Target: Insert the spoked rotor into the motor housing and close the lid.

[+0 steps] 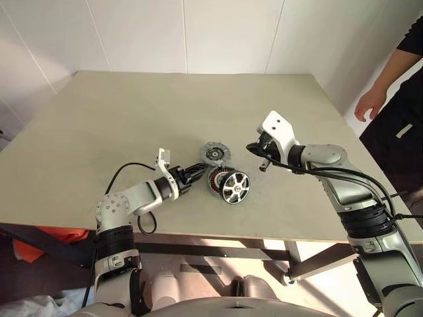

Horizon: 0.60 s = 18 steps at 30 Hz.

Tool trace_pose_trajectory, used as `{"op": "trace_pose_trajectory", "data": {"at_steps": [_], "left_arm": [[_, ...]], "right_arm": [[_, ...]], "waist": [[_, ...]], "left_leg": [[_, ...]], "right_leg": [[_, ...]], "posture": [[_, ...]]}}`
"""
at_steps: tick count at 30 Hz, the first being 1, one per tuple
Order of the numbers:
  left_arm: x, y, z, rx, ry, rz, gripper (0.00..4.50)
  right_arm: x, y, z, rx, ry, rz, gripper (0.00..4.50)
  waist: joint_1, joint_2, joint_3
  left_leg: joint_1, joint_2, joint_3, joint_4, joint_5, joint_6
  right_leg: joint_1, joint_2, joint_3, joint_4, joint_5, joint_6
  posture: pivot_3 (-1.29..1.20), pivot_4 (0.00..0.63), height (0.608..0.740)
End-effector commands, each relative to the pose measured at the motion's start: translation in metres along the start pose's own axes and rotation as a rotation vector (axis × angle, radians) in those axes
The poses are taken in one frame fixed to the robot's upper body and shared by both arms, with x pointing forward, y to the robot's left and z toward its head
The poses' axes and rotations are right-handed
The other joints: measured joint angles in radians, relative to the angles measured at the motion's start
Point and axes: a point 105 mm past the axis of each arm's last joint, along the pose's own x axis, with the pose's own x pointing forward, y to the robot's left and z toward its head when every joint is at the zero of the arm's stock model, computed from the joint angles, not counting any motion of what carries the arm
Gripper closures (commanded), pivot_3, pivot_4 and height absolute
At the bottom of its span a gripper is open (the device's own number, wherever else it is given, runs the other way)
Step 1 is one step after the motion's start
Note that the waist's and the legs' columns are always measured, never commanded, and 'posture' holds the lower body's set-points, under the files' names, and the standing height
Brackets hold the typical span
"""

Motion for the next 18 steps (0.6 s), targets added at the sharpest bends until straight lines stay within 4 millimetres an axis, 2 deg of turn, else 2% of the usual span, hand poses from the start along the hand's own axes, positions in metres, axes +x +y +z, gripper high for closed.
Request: {"op": "trace_pose_trajectory", "data": {"at_steps": [1, 9, 14, 17, 18], "left_arm": [[-0.002, -0.017, 0.005, 0.034, -0.024, -0.074, 2.88], [-0.002, -0.014, 0.001, 0.036, -0.01, -0.068, 2.88], [-0.001, -0.016, 0.0, 0.06, 0.003, -0.075, 2.88], [0.0, -0.017, -0.002, 0.071, 0.008, -0.08, 2.84], [0.0, -0.018, -0.002, 0.073, 0.01, -0.083, 2.84]], "right_arm": [[-0.012, -0.001, 0.017, -0.062, -0.055, 0.018, 4.5], [-0.029, 0.016, 0.019, -0.086, -0.093, 0.174, 4.5], [-0.032, 0.021, 0.017, -0.096, -0.092, 0.246, 4.5], [-0.032, 0.018, 0.015, -0.105, -0.084, 0.272, 3.9], [-0.031, 0.016, 0.013, -0.114, -0.074, 0.267, 3.56]], "waist": [[0.001, 0.0, 0.0], [0.002, 0.0, 0.0], [0.002, 0.0, 0.0], [0.002, 0.0, 0.0], [0.002, 0.0, 0.0]], "left_leg": [[0.0, 0.0, 0.0, 0.0, 0.0, 0.0], [0.0, 0.0, 0.0, 0.0, 0.0, 0.0], [0.001, 0.0, 0.0, 0.0, -0.002, 0.003], [0.001, 0.0, 0.0, 0.001, -0.002, 0.004], [0.001, 0.0, 0.0, 0.001, -0.002, 0.004]], "right_leg": [[0.0, 0.0, 0.0, 0.0, 0.0, 0.0], [0.0, 0.0, 0.0, 0.0, 0.0, 0.0], [0.001, 0.0, 0.0, 0.0, 0.0, 0.0], [0.001, 0.0, 0.0, 0.001, 0.0, 0.0], [0.001, 0.0, 0.0, 0.001, 0.0, 0.0]], "posture": [[0.0, 0.0, 0.74], [0.0, 0.0, 0.74], [0.0, 0.0, 0.74], [0.0, 0.0, 0.74], [0.0, 0.0, 0.74]]}}
